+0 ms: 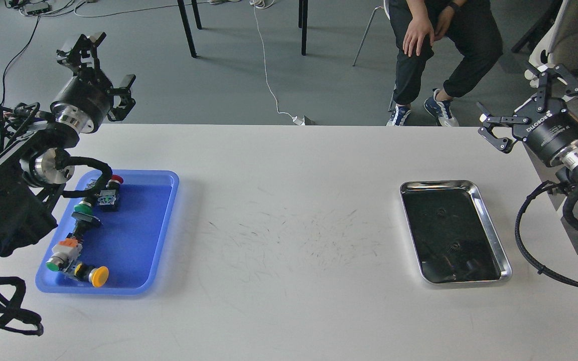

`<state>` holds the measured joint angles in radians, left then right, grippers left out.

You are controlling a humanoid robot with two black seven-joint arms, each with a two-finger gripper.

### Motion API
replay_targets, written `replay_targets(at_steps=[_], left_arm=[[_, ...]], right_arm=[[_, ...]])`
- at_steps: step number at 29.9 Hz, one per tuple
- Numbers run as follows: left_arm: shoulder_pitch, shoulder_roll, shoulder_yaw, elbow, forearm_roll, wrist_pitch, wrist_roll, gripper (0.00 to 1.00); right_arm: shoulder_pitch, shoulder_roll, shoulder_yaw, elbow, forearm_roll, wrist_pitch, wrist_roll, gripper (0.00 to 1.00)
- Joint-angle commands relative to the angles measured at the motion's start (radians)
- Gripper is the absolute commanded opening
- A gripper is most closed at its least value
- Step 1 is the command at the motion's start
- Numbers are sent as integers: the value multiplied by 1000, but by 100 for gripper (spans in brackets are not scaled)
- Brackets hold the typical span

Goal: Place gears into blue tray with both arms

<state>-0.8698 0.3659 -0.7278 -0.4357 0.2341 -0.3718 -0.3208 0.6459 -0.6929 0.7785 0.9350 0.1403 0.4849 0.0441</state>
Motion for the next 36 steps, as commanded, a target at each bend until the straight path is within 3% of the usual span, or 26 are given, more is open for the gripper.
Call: replay_targets(at_steps=[1, 5, 10, 13, 16, 25, 36], left_arm=[[2, 1, -1, 0, -2, 1, -1, 98], [-3, 1, -2, 0, -2, 1, 0, 98], [-6, 4, -2, -1, -2, -1, 2, 98], [-6, 5, -2, -4, -2, -1, 2, 98], [-5, 5, -2, -8, -4, -1, 2, 98], [-6, 1, -2, -11, -6, 1, -1, 98], [-5, 7, -2, -11, -6, -1, -3, 98]], right_arm=[[124, -94, -170, 73, -163, -2, -10, 99], [328, -145, -451, 184, -443, -18, -24, 98], [605, -143, -844, 280, -709, -38, -88, 98], [762, -117, -1058, 303, -829, -37, -131, 98], [860, -41, -1221, 303, -968, -37, -141, 98], [853, 128, -1374, 209, -1076, -31, -141, 97], [776, 142, -1372, 130, -1079, -31, -141, 94]])
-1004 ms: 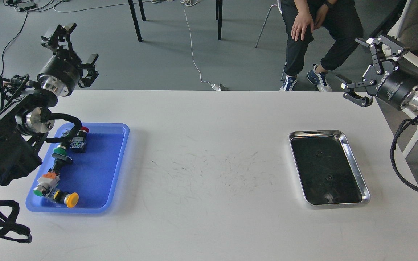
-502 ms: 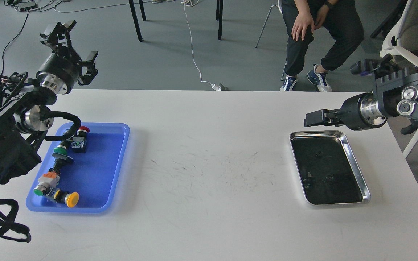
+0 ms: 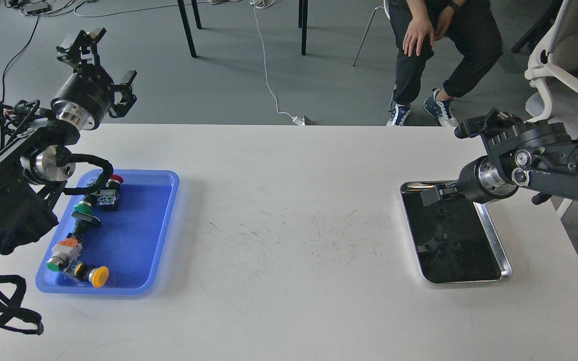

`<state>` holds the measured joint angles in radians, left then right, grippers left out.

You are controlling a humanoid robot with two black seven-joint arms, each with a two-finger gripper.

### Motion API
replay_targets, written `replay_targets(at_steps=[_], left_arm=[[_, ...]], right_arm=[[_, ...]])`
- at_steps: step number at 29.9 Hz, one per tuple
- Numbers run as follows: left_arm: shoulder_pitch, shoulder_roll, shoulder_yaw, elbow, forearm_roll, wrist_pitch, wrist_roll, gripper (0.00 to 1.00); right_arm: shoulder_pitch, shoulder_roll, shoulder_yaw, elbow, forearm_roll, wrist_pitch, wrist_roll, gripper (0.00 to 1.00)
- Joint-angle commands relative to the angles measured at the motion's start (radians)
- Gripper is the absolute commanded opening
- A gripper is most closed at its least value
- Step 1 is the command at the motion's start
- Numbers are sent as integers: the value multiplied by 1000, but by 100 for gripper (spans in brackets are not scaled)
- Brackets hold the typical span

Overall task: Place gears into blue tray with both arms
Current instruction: 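Move the right gripper down into the silver metal tray, then grasp a small black part in the metal tray with the right gripper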

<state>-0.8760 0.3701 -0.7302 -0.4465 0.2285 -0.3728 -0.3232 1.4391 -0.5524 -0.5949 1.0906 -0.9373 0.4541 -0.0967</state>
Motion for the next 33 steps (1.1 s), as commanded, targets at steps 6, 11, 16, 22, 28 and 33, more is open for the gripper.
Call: replay_targets(at_steps=[6, 11, 16, 22, 28, 33], left_arm=[[2, 4, 0, 0, 0, -1, -33, 98], [0, 9, 0, 0, 0, -1, -33, 98], [2, 10, 0, 0, 0, -1, -34, 98], [2, 13, 2, 0, 0, -1, -34, 98], [2, 13, 2, 0, 0, -1, -34, 98], [3, 13, 2, 0, 0, -1, -34, 98]], right_arm=[[-71, 40, 1, -90, -1, -2, 5, 92], [-101, 77, 3, -132, -1, -3, 5, 86], [-114, 114, 3, -166, 0, -3, 8, 81], [-132, 126, 1, -189, -3, 0, 9, 72], [-137, 132, 0, -192, -6, 6, 11, 58], [-143, 135, -3, -198, -8, 6, 11, 44]])
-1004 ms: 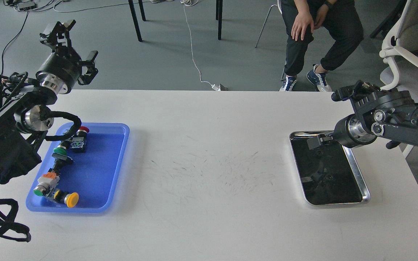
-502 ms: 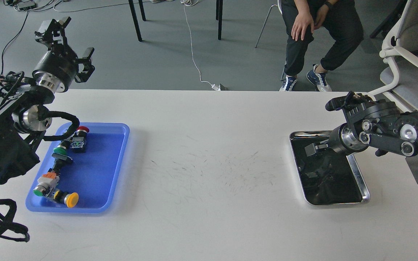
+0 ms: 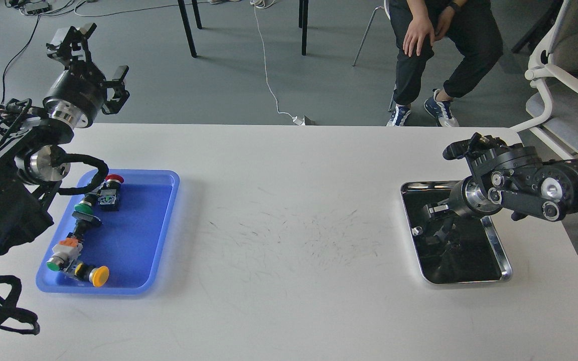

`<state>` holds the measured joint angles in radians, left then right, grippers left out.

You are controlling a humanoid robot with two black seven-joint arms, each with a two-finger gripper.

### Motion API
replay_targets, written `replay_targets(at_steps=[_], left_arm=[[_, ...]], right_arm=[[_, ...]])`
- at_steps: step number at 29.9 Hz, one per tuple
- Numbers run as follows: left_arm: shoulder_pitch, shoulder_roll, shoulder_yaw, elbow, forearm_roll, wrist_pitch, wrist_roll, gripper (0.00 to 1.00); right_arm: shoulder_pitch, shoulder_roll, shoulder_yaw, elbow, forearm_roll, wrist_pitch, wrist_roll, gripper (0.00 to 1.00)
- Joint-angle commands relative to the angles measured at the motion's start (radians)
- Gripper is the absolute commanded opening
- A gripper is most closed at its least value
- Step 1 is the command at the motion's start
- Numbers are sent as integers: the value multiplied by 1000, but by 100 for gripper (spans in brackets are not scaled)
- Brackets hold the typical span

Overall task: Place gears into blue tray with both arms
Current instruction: 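Grasp a small black part in the metal tray with the right gripper, then carry the black part toward the table centre and release it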

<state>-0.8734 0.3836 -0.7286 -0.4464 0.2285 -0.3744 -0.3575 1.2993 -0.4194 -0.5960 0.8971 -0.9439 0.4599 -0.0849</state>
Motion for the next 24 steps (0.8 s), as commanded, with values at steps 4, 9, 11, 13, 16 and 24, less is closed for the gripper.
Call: replay_targets(at_steps=[4, 9, 11, 13, 16, 24], left_arm=[[1, 0, 0, 0, 0, 0, -1, 98], [2, 1, 0, 0, 2, 0, -1, 98], [4, 3, 0, 0, 2, 0, -1, 98], [4, 4, 0, 0, 2, 0, -1, 98], [4, 6, 0, 0, 2, 0, -1, 98], [2, 6, 0, 0, 2, 0, -1, 98]], right_arm=[[-12, 2, -10, -30, -19, 2, 1, 36], [-11, 2, -11, -33, -26, 2, 10, 2], [-2, 2, -10, -32, -24, 2, 10, 2], [11, 4, -7, -24, -23, 2, 10, 2], [69, 5, -2, -4, -15, 2, 10, 2], [216, -2, 86, 164, 0, -1, 2, 2]])
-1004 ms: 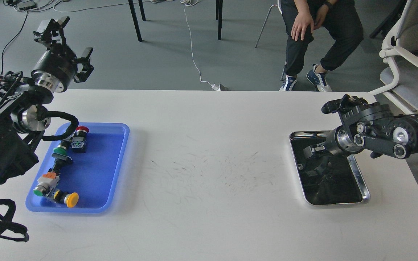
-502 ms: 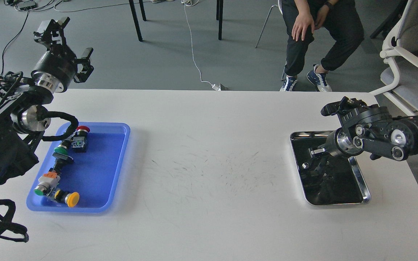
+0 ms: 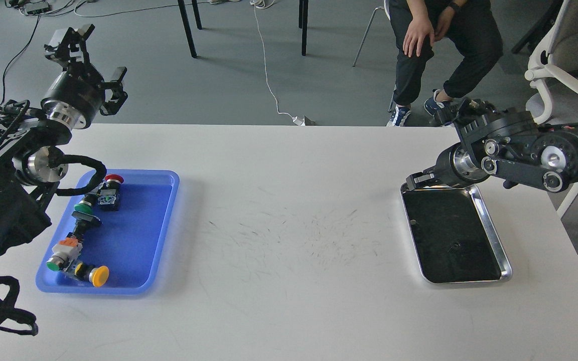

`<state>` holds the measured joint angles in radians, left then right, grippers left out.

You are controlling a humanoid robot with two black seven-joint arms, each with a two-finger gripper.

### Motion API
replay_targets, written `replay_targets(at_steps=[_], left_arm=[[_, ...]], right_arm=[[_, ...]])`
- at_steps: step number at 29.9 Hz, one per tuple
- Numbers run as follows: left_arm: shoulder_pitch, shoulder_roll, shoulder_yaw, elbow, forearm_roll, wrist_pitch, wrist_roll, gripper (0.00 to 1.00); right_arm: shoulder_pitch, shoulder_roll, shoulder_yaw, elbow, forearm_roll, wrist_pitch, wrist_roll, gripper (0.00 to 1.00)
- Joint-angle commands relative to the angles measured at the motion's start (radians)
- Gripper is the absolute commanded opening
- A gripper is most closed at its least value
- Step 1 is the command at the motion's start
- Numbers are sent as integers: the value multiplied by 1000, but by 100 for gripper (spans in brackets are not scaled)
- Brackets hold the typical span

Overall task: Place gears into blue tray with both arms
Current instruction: 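Carry the black part toward the table centre and release it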

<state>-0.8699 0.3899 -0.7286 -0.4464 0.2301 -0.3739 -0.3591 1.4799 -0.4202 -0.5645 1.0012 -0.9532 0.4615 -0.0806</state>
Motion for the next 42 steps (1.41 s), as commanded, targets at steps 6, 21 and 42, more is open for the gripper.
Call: replay_targets(at_steps=[6, 21, 42], left_arm=[[-1, 1, -2, 0, 0, 0, 0, 98], [-6, 1, -2, 0, 0, 0, 0, 98], [-26, 0, -6, -20, -2, 0, 0, 98]], right_arm=[[91, 90, 124, 140, 203, -18, -2, 2], [-27, 420, 196, -10, 366, -141, 59, 2], [-303, 420, 250, -19, 373, -245, 147, 2]])
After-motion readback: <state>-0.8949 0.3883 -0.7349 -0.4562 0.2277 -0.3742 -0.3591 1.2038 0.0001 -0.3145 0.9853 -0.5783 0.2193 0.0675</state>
